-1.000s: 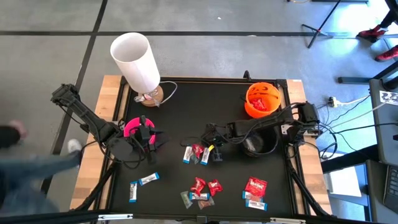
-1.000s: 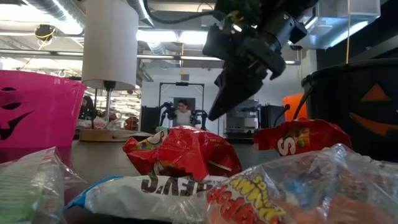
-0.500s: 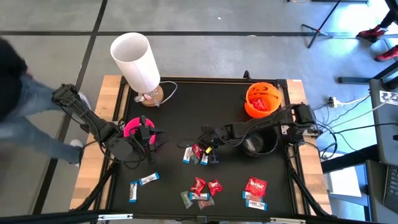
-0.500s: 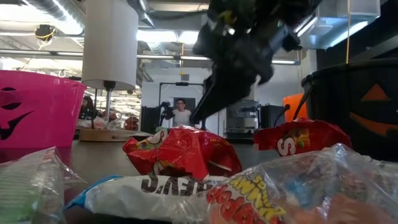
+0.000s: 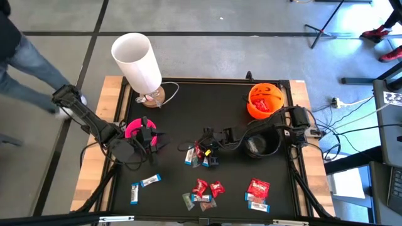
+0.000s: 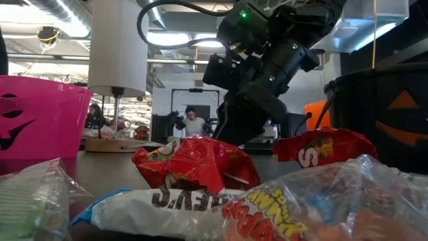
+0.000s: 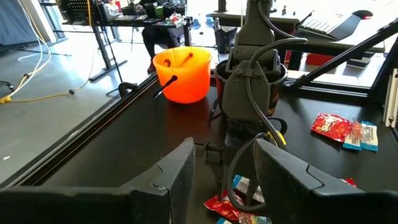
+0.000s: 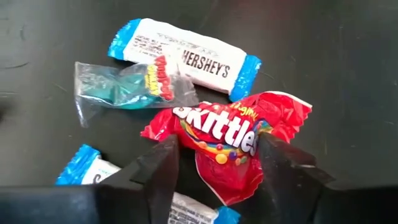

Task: Sort candy
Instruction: Put the red candy into the orange bucket

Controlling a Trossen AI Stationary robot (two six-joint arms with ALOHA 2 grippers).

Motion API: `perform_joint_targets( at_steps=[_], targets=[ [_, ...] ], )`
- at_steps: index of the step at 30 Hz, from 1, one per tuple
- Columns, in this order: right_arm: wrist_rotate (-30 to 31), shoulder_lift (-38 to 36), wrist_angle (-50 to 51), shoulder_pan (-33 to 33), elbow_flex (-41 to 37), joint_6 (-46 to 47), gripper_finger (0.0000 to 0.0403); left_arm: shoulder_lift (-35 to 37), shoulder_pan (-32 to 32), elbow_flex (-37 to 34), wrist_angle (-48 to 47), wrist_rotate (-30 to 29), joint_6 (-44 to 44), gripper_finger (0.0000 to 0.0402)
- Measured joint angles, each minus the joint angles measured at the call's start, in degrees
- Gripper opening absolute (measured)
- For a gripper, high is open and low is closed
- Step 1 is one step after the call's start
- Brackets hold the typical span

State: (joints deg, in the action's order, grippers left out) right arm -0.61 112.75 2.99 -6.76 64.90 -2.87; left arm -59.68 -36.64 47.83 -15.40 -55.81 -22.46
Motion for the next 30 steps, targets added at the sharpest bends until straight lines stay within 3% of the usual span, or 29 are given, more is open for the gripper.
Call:
perform_joint_targets(
  at_steps=[9, 14, 30],
  targets=[
    [0.2, -0.1, 0.1, 0.0, 0.0, 0.0, 0.0102, 0.0, 0.0, 0.0, 0.0, 0.0, -1.0, 0.0155],
    [0.7, -0.1, 0.0, 0.0, 0.0, 0.0, 0.0063, 0.0, 0.0, 0.0, -0.1, 0.0, -1.0, 0.0155],
    [4.2, -10.6, 3.1, 0.0, -0.1, -0.6, 0.0049, 0.0, 0.0, 0.0, -0.9, 0.0, -1.2, 0.0155]
  ],
)
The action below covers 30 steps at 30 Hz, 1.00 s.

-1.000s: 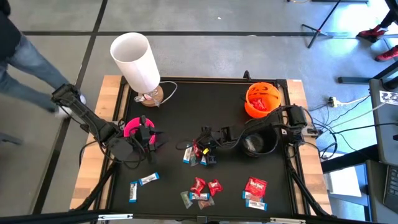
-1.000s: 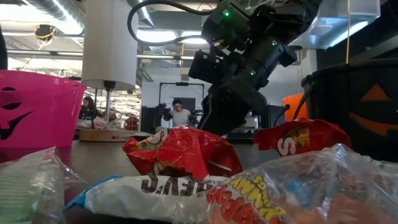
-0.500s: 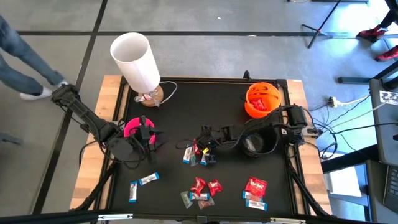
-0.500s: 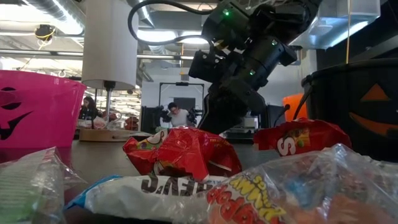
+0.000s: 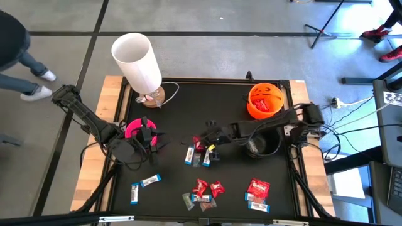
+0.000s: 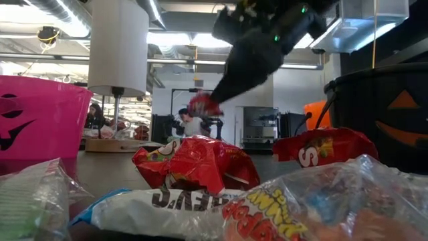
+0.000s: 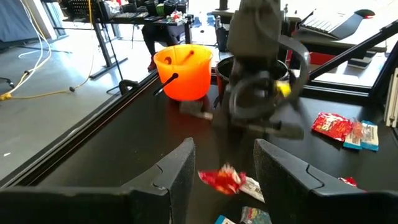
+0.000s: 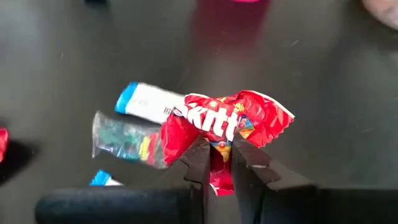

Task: Sort candy
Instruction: Put the red candy into the orange bucket

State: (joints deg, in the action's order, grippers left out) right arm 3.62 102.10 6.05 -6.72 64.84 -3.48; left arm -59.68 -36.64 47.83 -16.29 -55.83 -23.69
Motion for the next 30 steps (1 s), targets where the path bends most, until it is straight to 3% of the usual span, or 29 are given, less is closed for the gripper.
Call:
perform_joint_targets(
  at_steps=[9, 18, 30],
  targets=[
    [8.8, -12.2, 7.4, 0.0, 0.0, -2.9, 0.0049, -1.5, 0.0, 0.0, -0.3, 0.0, -0.1, 0.0155],
    [12.5, -26.8, 13.9, 1.2, 0.0, -3.0, 0.0049, -4.1, 0.8, 0.0, -0.7, -0.1, -0.2, 0.0155],
    [17.5, -38.6, 35.9, 12.2, 0.0, 0.4, 0.0049, -4.5, 1.6, 0.0, -0.7, 0.4, -0.3, 0.0155]
  ],
)
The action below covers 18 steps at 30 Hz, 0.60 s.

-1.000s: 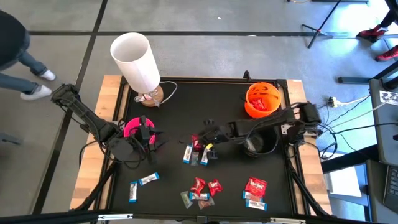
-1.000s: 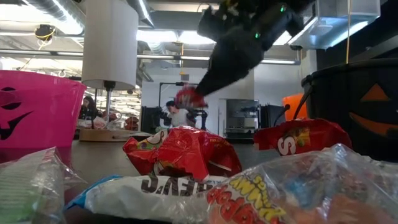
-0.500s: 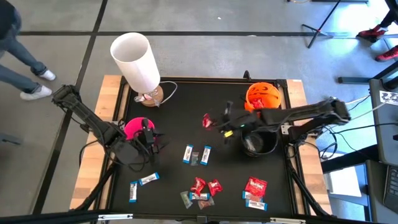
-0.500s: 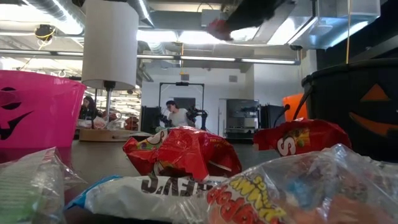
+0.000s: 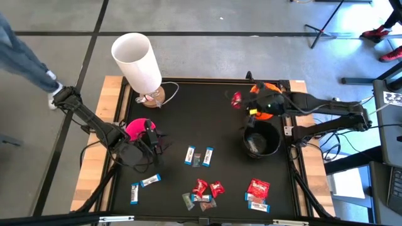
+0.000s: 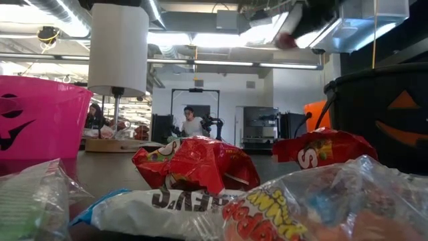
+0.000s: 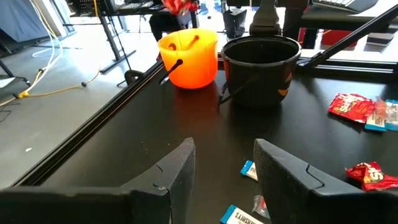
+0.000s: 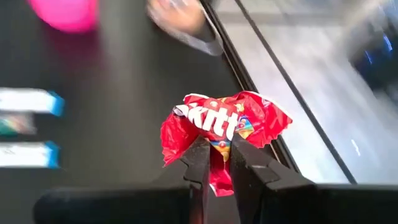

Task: Sort candy
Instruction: Put the red candy into the orange bucket

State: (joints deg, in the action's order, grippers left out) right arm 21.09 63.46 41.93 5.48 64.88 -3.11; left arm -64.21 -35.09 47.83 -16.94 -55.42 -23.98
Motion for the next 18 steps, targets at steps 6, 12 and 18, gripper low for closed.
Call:
perform_joint_targets(
  at_steps=[6, 12, 18],
  targets=[
    [9.4, -0.3, 13.0, 10.1, 0.0, 6.4, 0.0049, 0.0, 0.0, 0.0, 0.0, 0.0, 0.0, 0.0155],
    [0.0, -0.3, 15.1, 20.2, 0.0, 7.2, 0.0049, 0.0, 0.0, 0.0, 0.0, 0.0, 0.0, 0.0155],
    [0.1, -0.2, 17.0, 27.0, 0.0, 5.6, 0.0049, 0.0, 0.0, 0.0, 0.0, 0.0, -0.2, 0.0155]
  ],
)
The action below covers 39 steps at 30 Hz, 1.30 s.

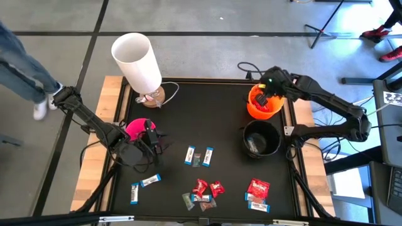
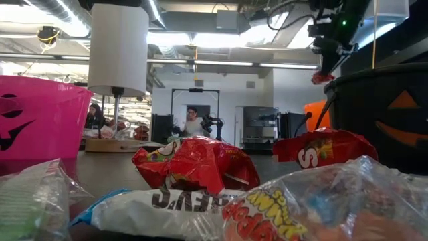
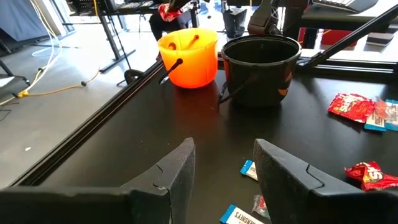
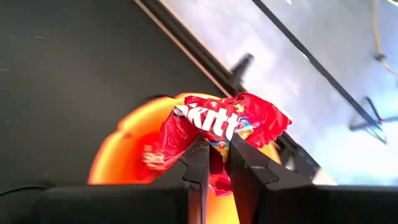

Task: Sort candy
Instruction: Put the red candy into the orange bucket, then put the white chocolate into the black bucket

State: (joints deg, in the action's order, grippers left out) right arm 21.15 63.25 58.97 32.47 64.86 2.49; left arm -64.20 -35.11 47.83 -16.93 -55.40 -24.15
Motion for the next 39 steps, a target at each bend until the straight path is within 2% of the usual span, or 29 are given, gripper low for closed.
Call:
perform_joint_targets(
  at_steps=[6, 13, 23, 29, 33, 39],
  targets=[
    [-0.9, 0.1, 2.4, 5.0, 0.0, -0.2, 0.0049, 0.0, 0.0, 0.0, -0.1, 0.0, -1.0, 0.0155],
    [-2.9, 0.1, 4.4, 5.0, 0.0, -1.5, 0.0055, 0.0, 0.0, 0.0, -0.1, 0.0, -1.0, 0.0155],
    [-2.8, 0.1, 4.2, 5.0, 0.0, -1.5, 0.0162, 0.0, 0.0, 0.0, -0.1, 0.0, -1.2, 0.0155],
    [-5.8, 0.0, 3.9, 5.0, 0.0, -1.3, 0.0192, 0.0, 0.0, 0.0, -0.2, 0.0, -1.2, 0.0155],
    [-8.8, -0.7, 1.9, 3.3, 0.0, -1.2, 0.0193, 0.0, 0.3, 0.0, -0.1, 0.0, -1.2, 0.0155],
    [-11.9, -2.3, -5.1, -3.2, 0.0, -1.5, 0.0193, 0.0, 1.0, 0.0, -0.1, 0.1, -1.3, 0.0155]
  ],
)
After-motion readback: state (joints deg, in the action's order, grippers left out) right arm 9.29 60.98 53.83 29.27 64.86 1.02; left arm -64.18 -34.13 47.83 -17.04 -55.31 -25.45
